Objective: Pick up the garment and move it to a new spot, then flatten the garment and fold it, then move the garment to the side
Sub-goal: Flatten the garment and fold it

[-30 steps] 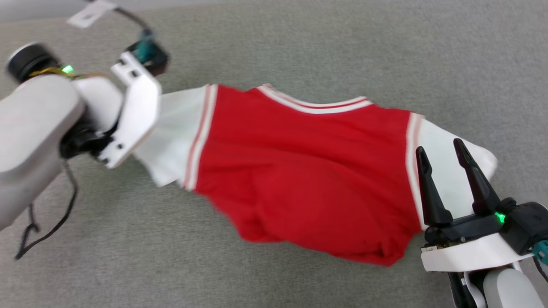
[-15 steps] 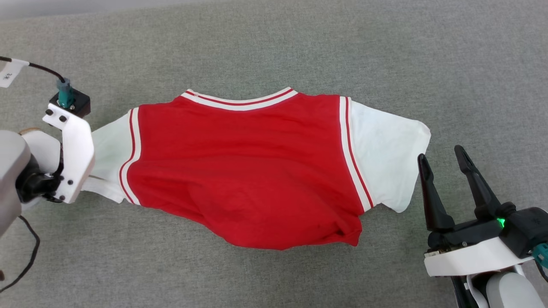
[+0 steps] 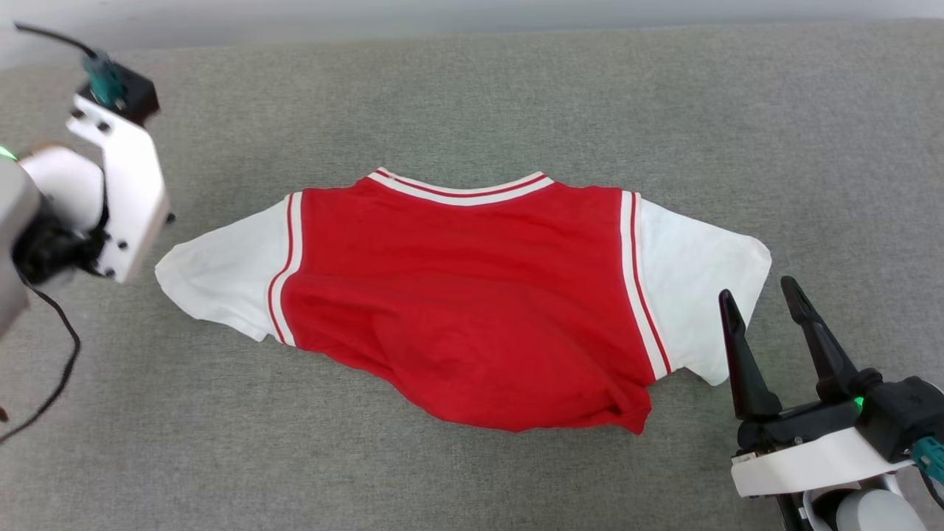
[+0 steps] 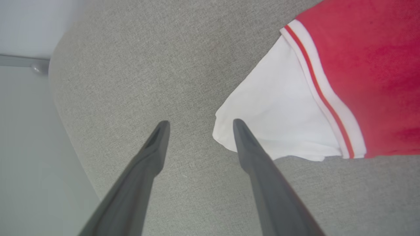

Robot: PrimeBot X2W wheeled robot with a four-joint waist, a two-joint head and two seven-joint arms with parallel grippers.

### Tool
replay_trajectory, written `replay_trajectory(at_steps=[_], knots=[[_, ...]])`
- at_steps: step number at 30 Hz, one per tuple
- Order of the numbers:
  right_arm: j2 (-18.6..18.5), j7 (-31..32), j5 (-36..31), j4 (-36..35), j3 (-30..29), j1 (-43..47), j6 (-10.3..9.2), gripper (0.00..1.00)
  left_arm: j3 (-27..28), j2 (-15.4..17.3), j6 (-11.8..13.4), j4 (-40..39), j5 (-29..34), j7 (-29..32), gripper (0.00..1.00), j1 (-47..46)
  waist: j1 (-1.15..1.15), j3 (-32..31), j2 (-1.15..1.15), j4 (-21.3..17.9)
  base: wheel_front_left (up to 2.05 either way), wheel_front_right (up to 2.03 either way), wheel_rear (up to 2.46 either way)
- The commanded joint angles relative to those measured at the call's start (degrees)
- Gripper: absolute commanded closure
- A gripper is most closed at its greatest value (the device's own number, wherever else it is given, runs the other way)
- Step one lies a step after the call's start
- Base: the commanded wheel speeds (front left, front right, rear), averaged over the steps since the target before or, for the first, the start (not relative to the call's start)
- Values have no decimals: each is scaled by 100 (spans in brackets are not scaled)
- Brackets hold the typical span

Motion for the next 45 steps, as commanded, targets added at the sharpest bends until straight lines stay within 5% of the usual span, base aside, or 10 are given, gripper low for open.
replay_trajectory(at_steps=[1, 11, 24, 25, 26, 35, 45], knots=[[22, -12, -39, -5, 14, -2, -3, 0, 41, 16, -12, -36, -70, 129, 0, -115, 0, -24, 0, 41, 0, 0, 0], [-33, -13, -26, -100, 68, -201, -3, 0, -58, 132, 132, -92, -198, 896, 0, -118, 0, 327, 0, -89, 0, 0, 0], [-71, -13, -12, -157, -5, -341, -3, 0, -252, -253, 122, 236, -41, 732, 0, 467, 0, 764, 0, -276, 0, 0, 0], [-78, -13, -18, -155, -41, -349, -3, 0, -257, -297, 110, 266, -26, 678, 57, 475, 0, 755, 0, -265, 0, 0, 0], [-78, -13, -22, -158, -77, -362, -3, 0, -260, -344, 89, 307, -39, 648, 100, 486, 0, 731, 0, -248, 0, 0, 0], [-335, -13, -122, -128, -609, -392, -3, 0, -251, -420, -57, 469, 2, 270, 100, 474, 0, 57, 0, 50, 0, 0, 0], [-1386, 148, -4, -69, -707, -1039, -3, 0, -305, -300, -100, -286, 284, -308, 100, 646, 0, -680, 0, 398, 0, 0, 0]])
